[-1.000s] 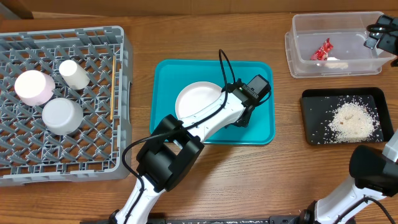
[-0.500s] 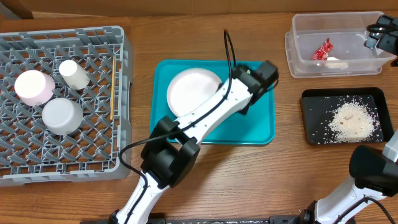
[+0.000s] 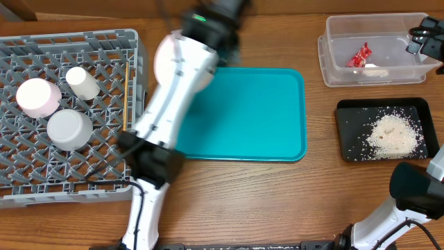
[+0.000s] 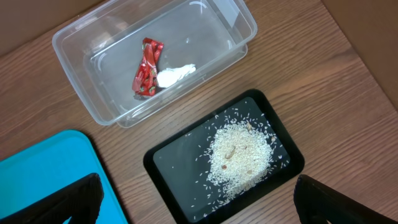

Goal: Sort waste into correct bins and load items into the dishwasher
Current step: 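Lift the plate and carry it left into the dish rack upright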

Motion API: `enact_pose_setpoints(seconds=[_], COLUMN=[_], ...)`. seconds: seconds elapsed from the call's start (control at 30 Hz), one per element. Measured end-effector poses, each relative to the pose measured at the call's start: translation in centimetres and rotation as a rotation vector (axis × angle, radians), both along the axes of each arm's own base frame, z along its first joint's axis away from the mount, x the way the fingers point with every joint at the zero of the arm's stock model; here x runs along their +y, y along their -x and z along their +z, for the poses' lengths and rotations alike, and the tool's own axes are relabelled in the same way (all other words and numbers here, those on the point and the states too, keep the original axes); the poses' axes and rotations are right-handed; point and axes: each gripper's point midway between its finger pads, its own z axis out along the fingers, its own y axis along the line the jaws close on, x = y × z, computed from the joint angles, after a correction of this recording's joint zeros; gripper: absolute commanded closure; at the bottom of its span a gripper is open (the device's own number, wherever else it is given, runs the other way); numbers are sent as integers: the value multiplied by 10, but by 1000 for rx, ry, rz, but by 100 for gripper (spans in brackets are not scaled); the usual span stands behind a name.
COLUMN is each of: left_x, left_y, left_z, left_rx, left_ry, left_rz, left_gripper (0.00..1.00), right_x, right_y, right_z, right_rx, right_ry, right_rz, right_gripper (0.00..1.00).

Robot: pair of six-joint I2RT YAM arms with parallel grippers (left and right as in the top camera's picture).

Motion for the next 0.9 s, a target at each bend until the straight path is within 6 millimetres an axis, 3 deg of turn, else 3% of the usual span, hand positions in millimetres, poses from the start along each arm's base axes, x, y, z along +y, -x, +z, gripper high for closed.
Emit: enact_pose_setpoints(seconds=[0.23, 0.4, 0.57, 0.7, 0.9], left_x=[101, 154, 176, 184, 188], left_y=[-32, -40, -38, -35, -32], left_z=[14, 33, 47, 59, 60], left_rx=[30, -23, -65, -105, -108], left_ry=[310, 507, 625, 703, 800], left_rz=[56, 53, 14, -40, -76], left_gripper=[96, 96, 96, 96, 96], right_x=[0, 0, 0, 0, 0], right_y=[0, 0, 0, 0, 0], right_z=[0, 0, 0, 0, 0], right_rx=[-1, 0, -1, 0, 0], right_ry=[0, 0, 1, 0, 0], right_rz=[0, -1, 0, -1, -1], right_gripper=[0, 0, 0, 0, 0])
